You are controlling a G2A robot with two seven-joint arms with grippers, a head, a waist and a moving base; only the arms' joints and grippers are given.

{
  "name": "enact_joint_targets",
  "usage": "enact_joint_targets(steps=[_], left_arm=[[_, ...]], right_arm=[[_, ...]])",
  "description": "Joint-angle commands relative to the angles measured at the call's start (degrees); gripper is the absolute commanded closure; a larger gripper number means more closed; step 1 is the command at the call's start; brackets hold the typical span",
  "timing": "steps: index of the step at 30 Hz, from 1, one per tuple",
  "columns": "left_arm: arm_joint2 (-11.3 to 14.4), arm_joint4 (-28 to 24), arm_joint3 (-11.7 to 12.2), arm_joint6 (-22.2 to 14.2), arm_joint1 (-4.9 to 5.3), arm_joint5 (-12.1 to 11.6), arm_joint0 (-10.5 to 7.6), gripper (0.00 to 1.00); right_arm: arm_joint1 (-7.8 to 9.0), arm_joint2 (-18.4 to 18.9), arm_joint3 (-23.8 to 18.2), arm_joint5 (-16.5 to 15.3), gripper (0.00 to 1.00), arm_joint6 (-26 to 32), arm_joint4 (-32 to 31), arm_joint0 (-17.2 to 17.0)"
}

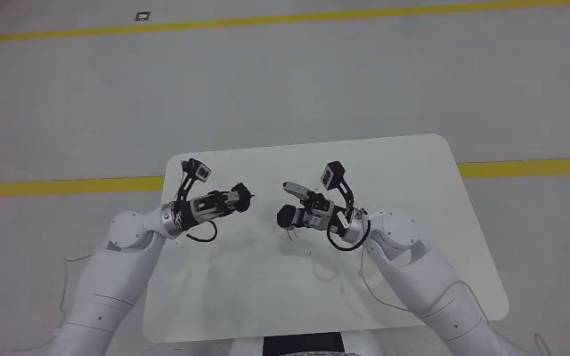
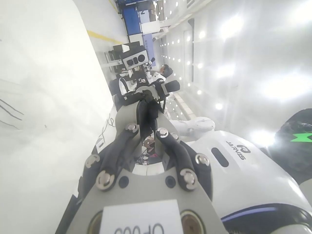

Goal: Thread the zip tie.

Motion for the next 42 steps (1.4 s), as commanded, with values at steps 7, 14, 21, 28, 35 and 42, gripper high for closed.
enact_joint_targets(steps=[7, 14, 21, 28, 35, 42], left_arm=[[-8.4, -0.6, 1.1, -8.6, -4.77, 0.2, 2.49, 1.0], [-9.2, 0.2, 1.9, -10.0, -5.58, 0.2, 2.34, 1.0], [-8.3, -6.8, 2.8, -8.8, -6.04, 0.2, 3.22, 1.0], [-11.3, -10.3, 5.6, -11.1, -7.93, 0.2, 2.23, 1.0], [-12.6, -8.3, 8.9, -12.0, -9.37, 0.2, 0.7, 1.0], [-12.6, -8.3, 8.9, -12.0, -9.37, 0.2, 0.7, 1.0]], right_arm=[[0.0, 0.0, 0.0, 0.0, 0.0, 0.0, 0.0, 0.0], [0.0, 0.0, 0.0, 0.0, 0.0, 0.0, 0.0, 0.0], [0.0, 0.0, 0.0, 0.0, 0.0, 0.0, 0.0, 0.0], [0.0, 0.0, 0.0, 0.0, 0.0, 0.0, 0.0, 0.0], [0.0, 0.0, 0.0, 0.0, 0.0, 0.0, 0.0, 0.0], [0.57, -1.1, -2.3, 3.9, 0.0, 0.4, -12.1, 2.7]])
